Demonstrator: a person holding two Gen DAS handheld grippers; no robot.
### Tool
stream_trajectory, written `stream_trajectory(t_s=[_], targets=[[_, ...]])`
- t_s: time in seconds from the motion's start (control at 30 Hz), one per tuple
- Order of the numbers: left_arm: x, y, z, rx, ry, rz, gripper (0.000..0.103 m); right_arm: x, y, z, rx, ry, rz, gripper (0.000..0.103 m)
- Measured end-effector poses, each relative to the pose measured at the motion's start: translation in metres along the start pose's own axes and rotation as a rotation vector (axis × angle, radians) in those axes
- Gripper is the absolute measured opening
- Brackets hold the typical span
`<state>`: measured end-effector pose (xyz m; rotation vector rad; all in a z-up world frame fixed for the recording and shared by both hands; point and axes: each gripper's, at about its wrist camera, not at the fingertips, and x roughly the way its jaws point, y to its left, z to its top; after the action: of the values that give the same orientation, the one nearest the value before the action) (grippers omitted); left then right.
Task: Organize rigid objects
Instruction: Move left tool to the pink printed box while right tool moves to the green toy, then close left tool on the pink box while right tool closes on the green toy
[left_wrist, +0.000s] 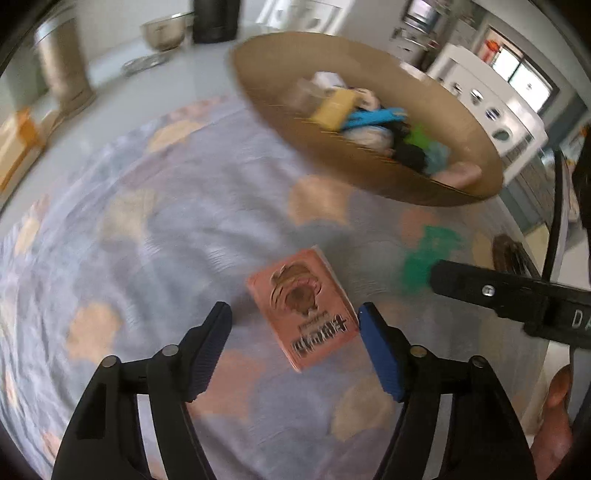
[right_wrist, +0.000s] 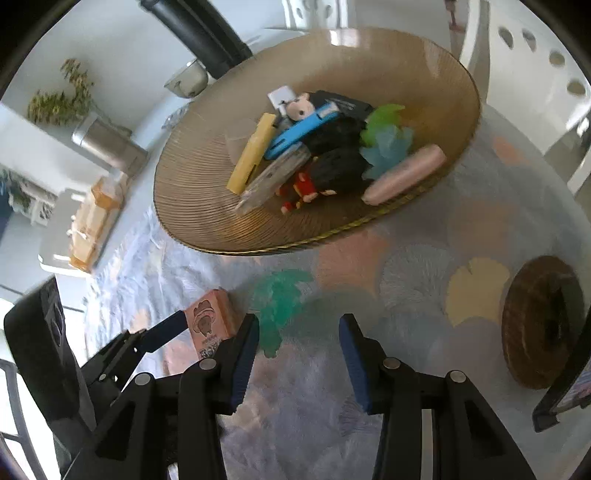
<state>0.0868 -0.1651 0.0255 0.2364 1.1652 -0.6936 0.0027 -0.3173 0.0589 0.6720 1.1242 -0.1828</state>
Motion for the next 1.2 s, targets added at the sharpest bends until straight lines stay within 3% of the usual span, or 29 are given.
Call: stream_trajectory(t_s=[0.2, 0.33, 0.43, 0.5, 0.53, 0.6, 0.8, 0.83, 1.07, 1.13, 1.2], targets=[[-0.01, 0.033, -0.004, -0.065, 0.011, -0.031, 0.067, 0.016, 0.003, -0.005, -0.015, 0.052, 0.013, 0.044], [-0.001, 0.021, 0.005, -0.003, 0.02, -0.002, 0.067, 0.021, 0.01, 0.004, -0.042, 0.041, -0.007, 0.048], [0.009, -0.002, 0.011, 0.074, 0.003, 0.061, 0.066, 0.027, 0.023, 0.011, -0.077, 0.031, -0.04, 0.056], [0.01, -0.008, 0.012, 0.105, -0.019, 0.081, 0.037, 0.03, 0.031, 0.012, -0.106, 0.018, -0.062, 0.057], [0.011, -0.01, 0.014, 0.112, -0.019, 0.076, 0.037, 0.032, 0.035, 0.012, -0.125, 0.009, -0.061, 0.057], [0.01, -0.005, 0.012, 0.085, -0.012, 0.055, 0.037, 0.034, 0.041, 0.009, -0.156, 0.0, -0.038, 0.041], [-0.02, 0.033, -0.021, -0.019, -0.027, 0.064, 0.037, 0.016, 0.048, -0.01, -0.239, -0.013, -0.04, 0.037], [-0.024, 0.037, -0.027, -0.036, -0.029, 0.071, 0.037, 0.012, 0.046, -0.015, -0.253, 0.0, -0.037, 0.027], [-0.05, 0.064, -0.066, -0.168, -0.035, 0.123, 0.037, -0.014, 0.034, -0.052, -0.358, 0.013, -0.118, 0.027], [-0.053, 0.069, -0.075, -0.201, -0.039, 0.134, 0.037, -0.017, 0.023, -0.058, -0.32, 0.053, -0.052, 0.028], [-0.054, 0.071, -0.079, -0.218, -0.043, 0.14, 0.037, -0.017, 0.005, -0.058, -0.227, 0.107, 0.029, 0.036]])
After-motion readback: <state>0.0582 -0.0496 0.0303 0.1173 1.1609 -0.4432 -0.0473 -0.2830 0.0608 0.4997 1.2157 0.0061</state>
